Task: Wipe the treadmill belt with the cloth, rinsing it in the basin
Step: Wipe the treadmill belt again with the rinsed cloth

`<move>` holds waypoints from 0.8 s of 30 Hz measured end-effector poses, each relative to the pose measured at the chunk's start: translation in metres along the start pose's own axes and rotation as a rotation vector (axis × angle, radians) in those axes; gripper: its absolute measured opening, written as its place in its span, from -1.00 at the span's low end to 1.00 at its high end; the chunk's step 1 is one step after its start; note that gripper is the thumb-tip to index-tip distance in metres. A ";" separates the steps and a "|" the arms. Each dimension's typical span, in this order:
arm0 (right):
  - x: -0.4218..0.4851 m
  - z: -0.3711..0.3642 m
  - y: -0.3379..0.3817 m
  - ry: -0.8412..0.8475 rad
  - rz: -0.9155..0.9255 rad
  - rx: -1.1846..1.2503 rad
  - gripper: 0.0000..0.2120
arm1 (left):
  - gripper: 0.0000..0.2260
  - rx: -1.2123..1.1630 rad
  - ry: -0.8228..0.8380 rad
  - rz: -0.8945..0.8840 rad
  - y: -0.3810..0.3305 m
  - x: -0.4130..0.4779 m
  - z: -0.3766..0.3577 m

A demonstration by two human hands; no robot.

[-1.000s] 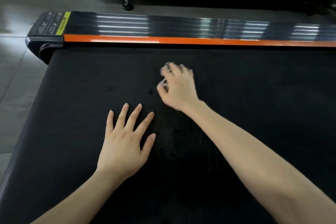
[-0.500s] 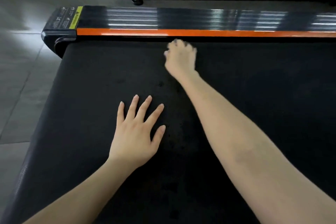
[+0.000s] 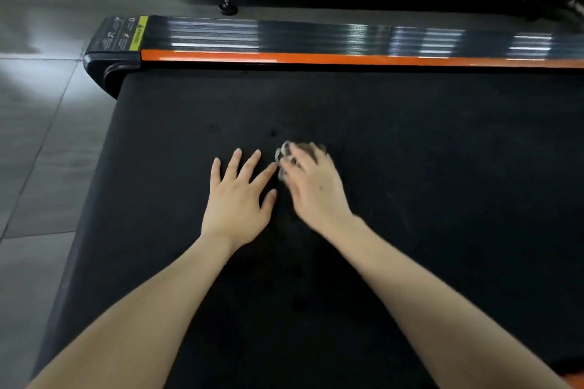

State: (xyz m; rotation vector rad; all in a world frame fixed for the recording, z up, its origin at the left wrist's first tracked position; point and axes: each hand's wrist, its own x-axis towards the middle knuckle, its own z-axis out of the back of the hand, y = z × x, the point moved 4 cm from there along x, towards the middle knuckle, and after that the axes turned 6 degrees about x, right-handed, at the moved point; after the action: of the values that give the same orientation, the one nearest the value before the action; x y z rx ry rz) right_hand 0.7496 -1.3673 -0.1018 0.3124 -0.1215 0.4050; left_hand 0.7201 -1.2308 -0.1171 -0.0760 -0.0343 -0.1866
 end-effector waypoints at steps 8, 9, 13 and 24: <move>-0.144 0.037 -0.058 0.144 -0.008 -0.198 -0.53 | -0.54 0.036 0.004 -0.009 -0.001 -0.002 0.001; -0.140 0.041 -0.081 0.132 -0.169 -0.211 -0.45 | -0.54 0.042 0.001 -0.005 -0.001 -0.002 0.001; -0.135 0.047 -0.045 -0.070 -0.443 -0.213 -0.55 | -0.55 -0.012 0.027 0.027 -0.005 -0.006 0.007; -0.219 0.048 -0.006 0.055 -0.102 0.003 -0.59 | -0.48 0.024 0.058 0.100 0.064 -0.138 0.017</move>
State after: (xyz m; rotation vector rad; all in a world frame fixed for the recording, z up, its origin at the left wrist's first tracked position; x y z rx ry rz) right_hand 0.5493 -1.4690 -0.0976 0.3088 -0.0512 0.3129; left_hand 0.5957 -1.1411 -0.1106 -0.0478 0.0249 -0.0879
